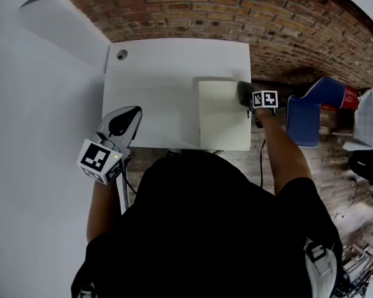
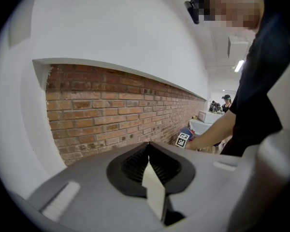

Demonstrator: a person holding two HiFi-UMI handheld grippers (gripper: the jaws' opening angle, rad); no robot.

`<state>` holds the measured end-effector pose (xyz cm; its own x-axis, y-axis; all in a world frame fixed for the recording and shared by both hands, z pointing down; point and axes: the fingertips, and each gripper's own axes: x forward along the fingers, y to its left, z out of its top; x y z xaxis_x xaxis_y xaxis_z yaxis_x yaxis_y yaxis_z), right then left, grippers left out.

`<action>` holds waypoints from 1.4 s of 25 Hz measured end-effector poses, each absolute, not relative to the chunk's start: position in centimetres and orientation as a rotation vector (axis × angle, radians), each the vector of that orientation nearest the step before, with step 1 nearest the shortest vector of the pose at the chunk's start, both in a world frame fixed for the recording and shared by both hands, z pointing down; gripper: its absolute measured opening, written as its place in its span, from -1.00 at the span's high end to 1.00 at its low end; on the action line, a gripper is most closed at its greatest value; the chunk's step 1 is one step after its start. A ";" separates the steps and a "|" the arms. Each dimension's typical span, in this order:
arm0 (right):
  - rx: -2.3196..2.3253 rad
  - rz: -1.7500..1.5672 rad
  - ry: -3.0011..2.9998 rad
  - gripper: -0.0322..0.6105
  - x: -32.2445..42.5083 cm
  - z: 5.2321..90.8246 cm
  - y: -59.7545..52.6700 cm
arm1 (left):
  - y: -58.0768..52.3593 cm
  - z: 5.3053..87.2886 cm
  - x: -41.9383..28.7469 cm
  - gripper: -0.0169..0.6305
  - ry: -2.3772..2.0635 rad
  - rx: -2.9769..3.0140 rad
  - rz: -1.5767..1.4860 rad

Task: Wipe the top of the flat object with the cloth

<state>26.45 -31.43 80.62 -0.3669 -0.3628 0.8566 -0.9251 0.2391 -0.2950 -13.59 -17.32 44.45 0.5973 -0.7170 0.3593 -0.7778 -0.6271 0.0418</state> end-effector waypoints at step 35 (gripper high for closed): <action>0.810 1.110 -2.194 0.87 6.9 74.4 -22.2 | -16.3 44.5 -15.6 0.94 -1.181 2.676 0.430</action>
